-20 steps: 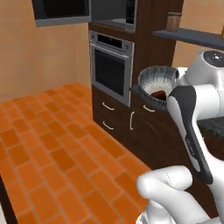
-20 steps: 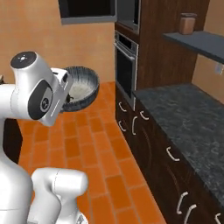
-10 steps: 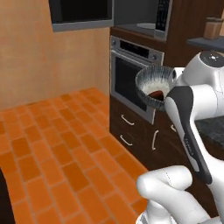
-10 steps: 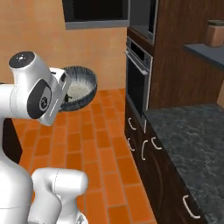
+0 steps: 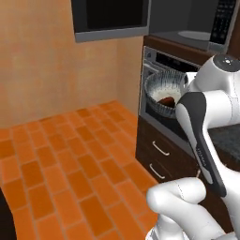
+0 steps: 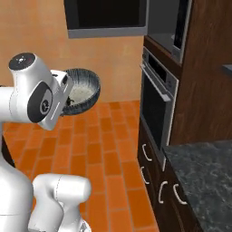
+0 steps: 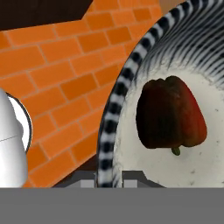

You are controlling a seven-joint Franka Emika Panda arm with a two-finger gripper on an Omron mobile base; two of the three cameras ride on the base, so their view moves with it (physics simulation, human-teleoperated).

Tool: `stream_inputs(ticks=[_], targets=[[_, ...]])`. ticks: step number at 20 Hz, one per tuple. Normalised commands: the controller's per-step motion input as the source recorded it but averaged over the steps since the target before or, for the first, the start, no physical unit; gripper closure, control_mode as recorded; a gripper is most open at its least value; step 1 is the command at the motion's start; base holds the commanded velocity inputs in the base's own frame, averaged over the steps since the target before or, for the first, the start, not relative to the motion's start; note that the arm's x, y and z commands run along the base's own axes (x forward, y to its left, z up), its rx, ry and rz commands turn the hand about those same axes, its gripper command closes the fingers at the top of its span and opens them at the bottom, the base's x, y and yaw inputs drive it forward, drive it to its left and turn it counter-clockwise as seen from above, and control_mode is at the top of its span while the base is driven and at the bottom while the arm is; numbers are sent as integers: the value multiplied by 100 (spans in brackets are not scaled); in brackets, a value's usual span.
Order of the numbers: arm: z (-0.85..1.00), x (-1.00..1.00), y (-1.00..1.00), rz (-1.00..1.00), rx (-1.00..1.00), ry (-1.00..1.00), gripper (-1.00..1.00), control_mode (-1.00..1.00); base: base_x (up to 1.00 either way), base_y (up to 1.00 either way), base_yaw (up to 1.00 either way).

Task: Pick the bell pepper from the sink and place it in the bowl. Then pick the bowl and place it in the microwave. Then close the microwave door and press the start button.

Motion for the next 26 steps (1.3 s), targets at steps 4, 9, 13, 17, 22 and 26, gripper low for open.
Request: stream_inputs(ticks=[4,9,13,17,22,26], targets=[[0,0,0,0,0,0,100,100,100,-11,5],[0,0,0,0,0,0,100,100,96,-36,-2],[0,0,0,0,0,0,100,100,92,-16,-15],[0,0,0,0,0,0,100,100,44,10,-34],[0,0,0,0,0,0,100,100,26,16,-49],[0,0,0,0,0,0,100,100,61,32,-34]])
